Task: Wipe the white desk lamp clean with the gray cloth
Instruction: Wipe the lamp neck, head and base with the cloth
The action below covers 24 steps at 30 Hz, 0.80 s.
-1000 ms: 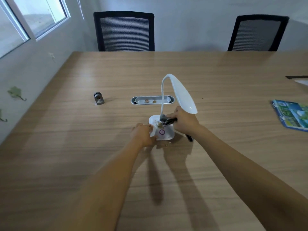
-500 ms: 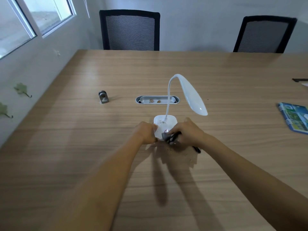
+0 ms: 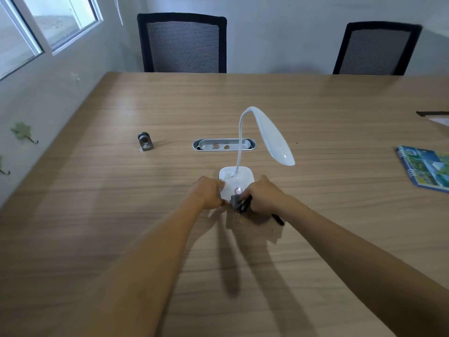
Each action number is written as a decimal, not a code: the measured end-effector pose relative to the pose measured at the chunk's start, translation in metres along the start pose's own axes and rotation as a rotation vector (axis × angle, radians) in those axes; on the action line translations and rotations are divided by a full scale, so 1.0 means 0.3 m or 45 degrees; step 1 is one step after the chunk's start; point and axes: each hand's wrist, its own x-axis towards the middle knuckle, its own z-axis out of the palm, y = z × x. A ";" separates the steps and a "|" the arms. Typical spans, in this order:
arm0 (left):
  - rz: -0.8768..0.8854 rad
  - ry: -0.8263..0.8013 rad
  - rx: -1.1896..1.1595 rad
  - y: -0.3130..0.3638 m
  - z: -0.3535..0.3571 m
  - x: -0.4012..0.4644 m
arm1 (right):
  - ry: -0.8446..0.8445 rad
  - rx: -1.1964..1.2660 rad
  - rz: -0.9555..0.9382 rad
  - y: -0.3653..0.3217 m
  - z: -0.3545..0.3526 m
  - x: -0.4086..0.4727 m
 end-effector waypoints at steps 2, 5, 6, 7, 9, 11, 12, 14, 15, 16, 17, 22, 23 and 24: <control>0.010 0.006 0.029 0.003 -0.001 0.003 | 0.013 0.051 -0.030 -0.002 -0.037 -0.040; -0.002 0.004 0.034 0.004 0.000 0.003 | 0.178 0.129 0.034 0.012 -0.098 -0.038; -0.003 0.004 0.030 0.004 0.000 0.002 | 0.227 0.148 0.089 0.020 -0.110 -0.022; -0.005 0.001 0.022 0.003 0.001 0.003 | 0.252 0.147 0.145 0.026 -0.114 -0.001; -0.003 -0.003 0.022 0.007 -0.002 0.002 | 0.217 0.081 0.232 0.024 -0.104 0.028; -0.009 -0.007 0.035 0.007 0.003 0.006 | 0.137 0.001 0.262 0.007 -0.071 0.034; -0.007 -0.002 0.041 0.010 0.004 0.008 | 0.107 0.004 0.260 -0.002 -0.054 0.024; -0.012 0.002 0.052 0.008 0.000 0.009 | 0.054 0.080 0.215 -0.020 -0.030 -0.006; -0.013 -0.004 0.067 0.008 -0.002 0.011 | 0.042 0.119 0.190 -0.025 -0.031 -0.025; -0.011 -0.007 0.093 0.010 -0.006 0.009 | 0.057 0.168 0.169 -0.023 -0.039 -0.048; -0.014 -0.014 0.110 0.012 -0.005 0.005 | 0.093 0.241 0.165 -0.020 -0.051 -0.072; -0.016 0.083 -0.051 0.045 -0.005 -0.058 | 0.407 0.829 0.289 0.051 -0.099 -0.139; -0.008 0.127 -0.161 0.049 -0.005 -0.076 | 0.443 0.987 0.344 0.061 -0.100 -0.149; -0.010 0.176 -0.283 0.051 -0.005 -0.093 | 0.457 1.164 0.389 0.065 -0.101 -0.161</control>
